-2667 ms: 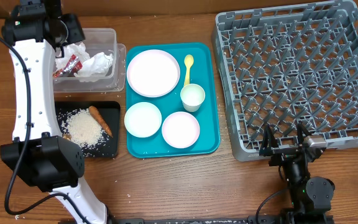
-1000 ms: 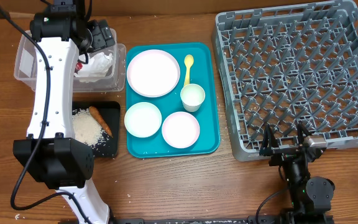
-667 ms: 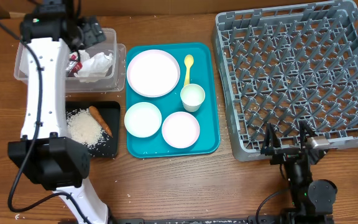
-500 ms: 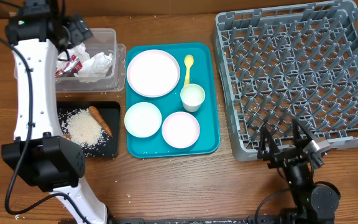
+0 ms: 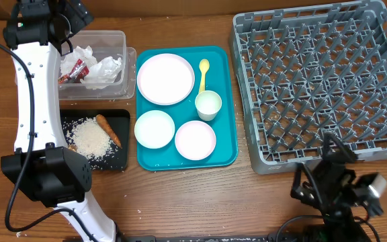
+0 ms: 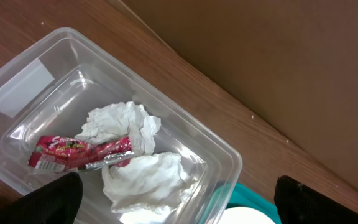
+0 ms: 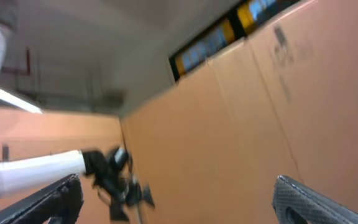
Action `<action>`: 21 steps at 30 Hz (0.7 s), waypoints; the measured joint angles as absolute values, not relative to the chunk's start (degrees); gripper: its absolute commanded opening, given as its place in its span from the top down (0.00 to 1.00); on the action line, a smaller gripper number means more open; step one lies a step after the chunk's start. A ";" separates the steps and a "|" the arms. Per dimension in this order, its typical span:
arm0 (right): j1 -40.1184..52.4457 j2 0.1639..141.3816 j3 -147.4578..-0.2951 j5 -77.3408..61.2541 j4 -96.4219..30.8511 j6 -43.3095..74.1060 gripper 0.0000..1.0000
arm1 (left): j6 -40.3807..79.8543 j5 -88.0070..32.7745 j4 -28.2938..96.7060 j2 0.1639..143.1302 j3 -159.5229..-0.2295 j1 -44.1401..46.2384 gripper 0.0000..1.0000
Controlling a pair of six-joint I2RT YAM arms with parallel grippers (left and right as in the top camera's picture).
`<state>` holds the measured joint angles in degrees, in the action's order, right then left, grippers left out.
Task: Sort waste into correct bins and load items into the dishwasher
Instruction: 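Raise the right arm and swing it over the teal tray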
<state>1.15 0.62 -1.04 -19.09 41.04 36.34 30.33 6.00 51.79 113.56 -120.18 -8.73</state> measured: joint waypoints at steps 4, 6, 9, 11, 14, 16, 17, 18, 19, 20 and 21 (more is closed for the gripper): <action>1.15 0.62 -1.06 -13.19 43.24 37.50 0.00 | 31.22 6.00 51.92 113.56 -120.18 -8.73 0.00; 1.15 0.64 -1.21 -10.44 42.68 36.97 0.00 | 31.44 6.00 52.34 113.56 -120.18 -8.73 0.00; 1.15 1.21 -3.62 -7.22 42.37 33.50 0.00 | 31.44 6.00 52.51 113.56 -120.18 -8.73 0.00; 1.15 2.48 -7.03 -6.09 41.43 30.55 0.00 | 31.44 6.00 52.51 113.56 -120.18 -8.73 0.00; 1.15 6.07 -14.28 -5.06 37.76 26.83 0.00 | 31.44 6.02 52.53 113.56 -120.18 -8.73 0.00; 1.17 9.72 -20.18 -4.91 33.56 25.19 0.00 | 31.46 6.00 52.69 113.56 -120.18 -8.73 0.00; 1.15 11.68 -23.18 -5.10 30.96 24.36 0.00 | 31.44 6.00 52.64 113.56 -120.18 -8.73 0.00; 1.15 13.65 -26.02 -5.58 28.51 23.35 0.00 | 31.46 6.00 52.69 113.56 -120.18 -8.73 0.00; 1.15 15.99 -29.19 -6.22 25.41 22.02 0.00 | 31.46 6.00 52.69 113.56 -120.18 -8.73 0.00; 1.15 19.03 -33.10 -7.14 21.15 20.34 0.00 | 31.46 5.98 52.66 113.56 -120.18 -8.73 0.00; 1.15 21.93 -36.84 -7.90 17.41 18.85 0.00 | 31.46 5.98 52.66 113.56 -120.18 -8.73 0.00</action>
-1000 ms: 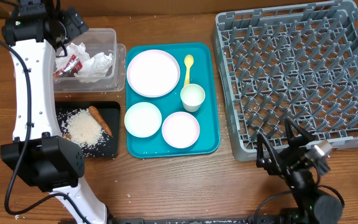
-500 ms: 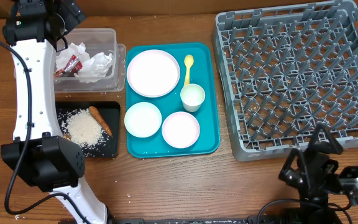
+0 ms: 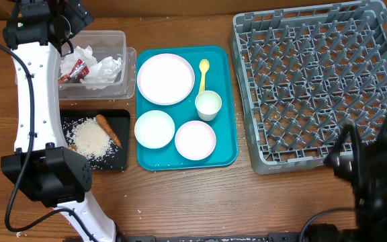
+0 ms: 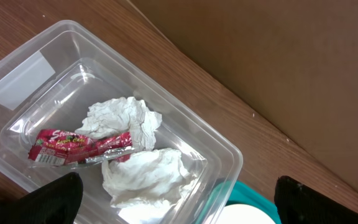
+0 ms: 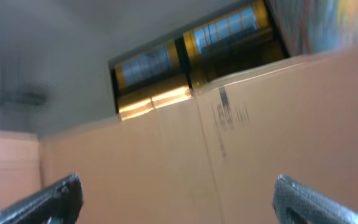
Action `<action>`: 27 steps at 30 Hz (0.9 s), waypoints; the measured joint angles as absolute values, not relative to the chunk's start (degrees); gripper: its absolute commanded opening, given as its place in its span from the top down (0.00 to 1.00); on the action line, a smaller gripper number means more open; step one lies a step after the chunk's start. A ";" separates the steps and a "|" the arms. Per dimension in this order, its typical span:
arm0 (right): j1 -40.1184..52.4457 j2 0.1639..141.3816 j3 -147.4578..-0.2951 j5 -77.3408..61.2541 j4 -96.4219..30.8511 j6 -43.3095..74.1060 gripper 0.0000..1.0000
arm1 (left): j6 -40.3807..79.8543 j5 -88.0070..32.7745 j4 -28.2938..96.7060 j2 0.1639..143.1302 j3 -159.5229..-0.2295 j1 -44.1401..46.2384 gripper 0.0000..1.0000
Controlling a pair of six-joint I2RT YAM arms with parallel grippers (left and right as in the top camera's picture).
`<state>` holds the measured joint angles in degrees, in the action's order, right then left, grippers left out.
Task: Sort waste into correct bins and load items into the dishwasher
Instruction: 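Raise the right arm and swing it over the teal tray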
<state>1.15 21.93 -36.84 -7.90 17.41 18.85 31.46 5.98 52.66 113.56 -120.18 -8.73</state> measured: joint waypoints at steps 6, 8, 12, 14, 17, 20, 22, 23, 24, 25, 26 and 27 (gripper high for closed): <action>1.15 41.85 -60.73 -13.58 -10.41 9.34 0.00 | 31.46 5.80 52.66 113.56 -120.18 -8.73 0.00; 1.15 49.30 -69.36 -15.92 -20.45 6.50 0.00 | 31.48 5.80 52.69 113.56 -120.18 -8.73 0.00; 1.15 64.62 -86.39 -19.77 -36.47 2.72 0.00 | 31.51 5.78 52.69 113.56 -120.18 -8.73 0.00; 1.19 71.88 -94.37 -21.30 -43.72 1.10 0.00 | 31.53 5.76 52.69 113.56 -120.18 -8.73 0.00; 1.72 79.94 -103.46 -23.99 -51.29 -1.98 0.00 | 31.59 5.78 52.69 113.56 -120.18 -8.73 0.00; 3.07 84.62 -107.94 -27.92 -54.08 -4.19 0.00 | 31.59 5.78 52.66 113.56 -120.18 -8.73 0.00; 4.25 86.48 -108.88 -31.38 -55.86 -5.21 0.00 | 31.59 5.78 52.69 113.56 -120.18 -8.73 0.00; 4.75 87.00 -108.95 -32.62 -57.32 -5.58 0.00 | 31.59 5.78 52.69 113.56 -120.18 -8.73 0.00; 5.10 87.55 -108.95 -33.71 -57.98 -5.85 0.00 | 31.59 5.80 52.69 113.56 -120.18 -8.73 0.00; 5.41 88.29 -108.97 -34.74 -58.08 -6.15 0.00 | 31.62 5.78 52.66 113.56 -120.18 -8.73 0.00; 5.61 89.01 -108.97 -35.44 -57.93 -6.28 0.00 | 31.59 5.78 52.69 113.56 -120.18 -8.73 0.00; 5.65 89.60 -108.97 -35.83 -57.65 -6.35 0.00 | 31.62 5.80 52.69 113.56 -120.18 -8.73 0.00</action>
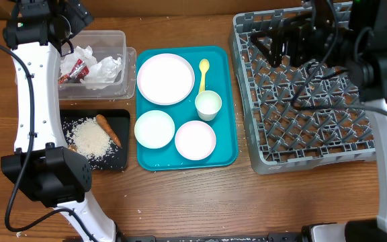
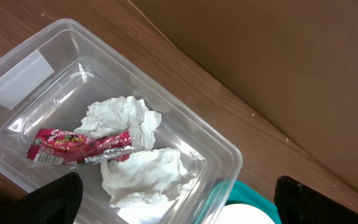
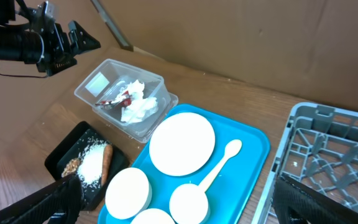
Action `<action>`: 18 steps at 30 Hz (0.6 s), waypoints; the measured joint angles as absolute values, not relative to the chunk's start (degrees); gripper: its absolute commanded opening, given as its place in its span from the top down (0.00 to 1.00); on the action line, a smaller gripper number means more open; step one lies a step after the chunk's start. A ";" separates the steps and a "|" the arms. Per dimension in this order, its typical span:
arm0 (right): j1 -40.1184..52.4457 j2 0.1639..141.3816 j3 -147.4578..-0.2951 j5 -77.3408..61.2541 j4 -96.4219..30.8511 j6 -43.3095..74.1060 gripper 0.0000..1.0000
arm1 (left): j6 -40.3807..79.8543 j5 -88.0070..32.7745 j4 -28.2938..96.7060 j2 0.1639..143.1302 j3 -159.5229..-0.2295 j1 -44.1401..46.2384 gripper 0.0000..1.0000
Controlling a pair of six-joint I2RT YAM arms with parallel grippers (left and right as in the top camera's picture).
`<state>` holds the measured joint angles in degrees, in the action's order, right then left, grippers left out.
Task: Sort waste into correct bins and load items into the dishwasher
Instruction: 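Raise the right arm and swing it over the teal tray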
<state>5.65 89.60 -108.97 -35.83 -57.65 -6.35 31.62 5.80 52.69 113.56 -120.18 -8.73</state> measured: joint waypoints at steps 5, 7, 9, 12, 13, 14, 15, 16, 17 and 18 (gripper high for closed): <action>5.67 92.18 -108.97 -36.42 -57.52 -5.91 0.00 | 31.59 5.80 52.69 113.56 -120.18 -8.73 0.00; 5.67 92.33 -108.97 -37.34 -58.96 -4.95 0.00 | 31.62 5.78 52.69 113.56 -120.18 -8.73 0.00; 5.67 92.31 -108.99 -39.24 -60.69 -3.11 0.00 | 31.59 5.78 52.69 113.56 -120.18 -8.73 0.00; 5.67 92.31 -108.99 -41.04 -62.63 -1.23 0.00 | 31.59 5.80 52.66 113.56 -120.18 -8.73 0.00; 5.67 92.31 -108.99 -41.39 -63.07 -0.84 0.00 | 31.59 5.80 52.66 113.56 -120.18 -8.73 0.00; 5.67 92.31 -108.99 -41.71 -63.16 -0.49 0.00 | 31.59 5.80 52.66 113.56 -120.18 -8.73 0.00; 5.67 92.31 -108.99 -41.98 -63.18 -0.14 0.00 | 31.59 5.80 52.69 113.56 -120.18 -8.73 0.00; 5.67 92.31 -108.99 -42.15 -63.18 0.05 0.00 | 31.62 5.78 52.69 113.56 -120.18 -8.73 0.00; 5.67 92.31 -108.99 -42.24 -63.20 0.23 0.00 | 31.59 5.78 52.66 113.56 -120.18 -8.73 0.00; 5.67 92.31 -108.99 -42.35 -63.18 0.40 0.00 | 31.62 5.80 52.69 113.56 -120.18 -8.73 0.00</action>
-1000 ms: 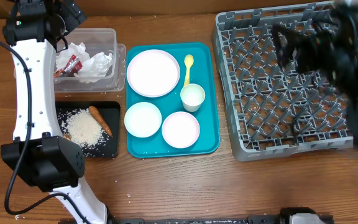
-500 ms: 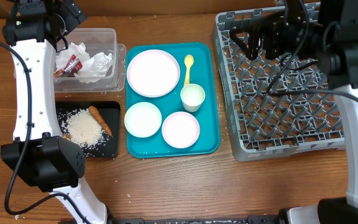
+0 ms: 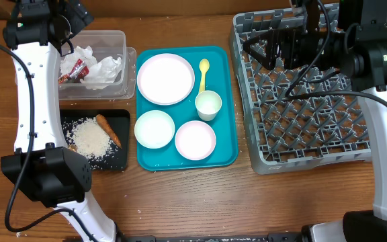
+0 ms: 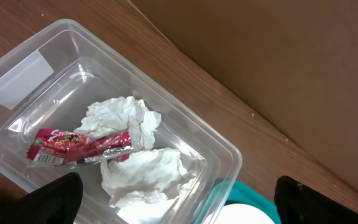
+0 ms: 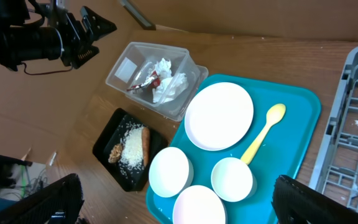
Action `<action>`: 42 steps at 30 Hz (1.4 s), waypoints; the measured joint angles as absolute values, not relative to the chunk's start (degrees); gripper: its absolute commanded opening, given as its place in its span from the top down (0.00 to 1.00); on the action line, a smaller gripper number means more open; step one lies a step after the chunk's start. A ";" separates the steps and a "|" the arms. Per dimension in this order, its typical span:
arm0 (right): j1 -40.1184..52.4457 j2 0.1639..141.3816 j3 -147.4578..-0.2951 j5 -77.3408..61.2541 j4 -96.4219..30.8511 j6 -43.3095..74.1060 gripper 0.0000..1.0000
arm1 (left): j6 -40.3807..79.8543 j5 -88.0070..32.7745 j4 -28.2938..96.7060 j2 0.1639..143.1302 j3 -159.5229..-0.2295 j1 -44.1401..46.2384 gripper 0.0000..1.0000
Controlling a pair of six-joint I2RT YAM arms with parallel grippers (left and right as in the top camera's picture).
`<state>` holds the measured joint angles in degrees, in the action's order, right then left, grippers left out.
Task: Sort waste into correct bins and load items into the dishwasher
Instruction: 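Raise the right arm and swing it over the teal tray, then lower the right gripper onto the white cup and grasp it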
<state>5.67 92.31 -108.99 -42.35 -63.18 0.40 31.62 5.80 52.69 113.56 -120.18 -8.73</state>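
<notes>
A teal tray [image 3: 224, 144] holds a large white plate [image 3: 165, 78], a yellow spoon [image 3: 203, 71], a cup [image 3: 208, 105], a bowl [image 3: 154, 128] and a small pinkish plate [image 3: 195, 140]. The grey dish rack [image 3: 314, 94] stands to the right of the tray, with nothing in it. My right gripper [image 3: 257, 47] hangs open over the rack's back left part, looking down on the large plate [image 5: 219, 115] and the cup [image 5: 232, 178]. Above the clear waste bin [image 3: 116, 40], my left gripper [image 3: 72, 13] is open too; crumpled tissues [image 4: 126, 118] and a red wrapper [image 4: 79, 148] lie in that bin.
A black bin [image 3: 116, 158] with rice and a carrot [image 3: 108, 130] sits in front of the clear bin, left of the tray. A brown cardboard wall [image 4: 278, 62] runs along the table's back edge. The left arm's white link [image 3: 29, 87] stretches over the left side.
My right gripper has shifted a little to the left over the rack's back left corner, and its view now takes in the whole tray. The left gripper has not moved.
At first my right arm was low at the table's front right edge, its camera facing the ceiling. Then it stood further right at the front. Later it was high over the back of the rack, and now slightly further left. The left gripper stayed open above the clear bin.
</notes>
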 measured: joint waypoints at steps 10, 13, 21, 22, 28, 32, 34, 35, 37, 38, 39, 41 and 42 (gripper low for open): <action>5.67 92.31 -108.99 -41.50 -63.18 0.93 0.00 | 31.62 5.78 52.66 113.56 -120.18 -8.73 0.00; 5.67 92.31 -108.99 -41.45 -63.05 0.99 0.00 | 31.62 5.78 52.69 113.56 -120.18 -8.73 0.00; 6.04 92.31 -108.99 -39.90 -63.64 1.50 0.00 | 31.59 5.78 52.66 113.56 -120.18 -8.73 0.00; 6.46 92.31 -108.99 -38.87 -63.75 1.54 0.00 | 31.59 5.78 52.66 113.56 -120.18 -8.73 0.00; 13.72 92.31 -108.99 -26.39 -63.92 2.31 0.00 | 31.59 5.80 52.69 113.56 -120.18 -8.73 0.00; 20.67 92.33 -108.99 -14.87 -63.92 3.84 0.00 | 31.59 5.80 52.69 113.56 -120.18 -8.73 0.00; 23.90 92.38 -108.99 -9.23 -63.94 5.19 0.00 | 31.59 5.78 52.69 113.56 -120.18 -8.73 0.00; 25.06 92.49 -108.99 -7.14 -63.96 5.96 0.00 | 31.59 5.80 52.69 113.56 -120.18 -8.73 0.00; 26.94 93.23 -109.06 -3.42 -63.96 8.14 0.00 | 31.62 5.80 52.66 113.56 -120.18 -8.73 0.00; 27.24 93.69 -109.12 -2.61 -63.96 8.93 0.00 | 31.62 5.80 52.69 113.56 -120.18 -8.73 0.00; 27.44 94.41 -109.19 -1.91 -64.07 9.89 0.00 | 31.59 5.80 52.69 113.56 -120.18 -8.73 0.00; 27.53 96.42 -109.30 -1.10 -64.29 11.75 0.00 | 31.62 5.80 52.66 113.56 -120.18 -8.73 0.00; 27.53 97.67 -109.30 -1.19 -64.42 12.69 0.00 | 31.62 5.80 52.69 113.56 -120.18 -8.73 0.00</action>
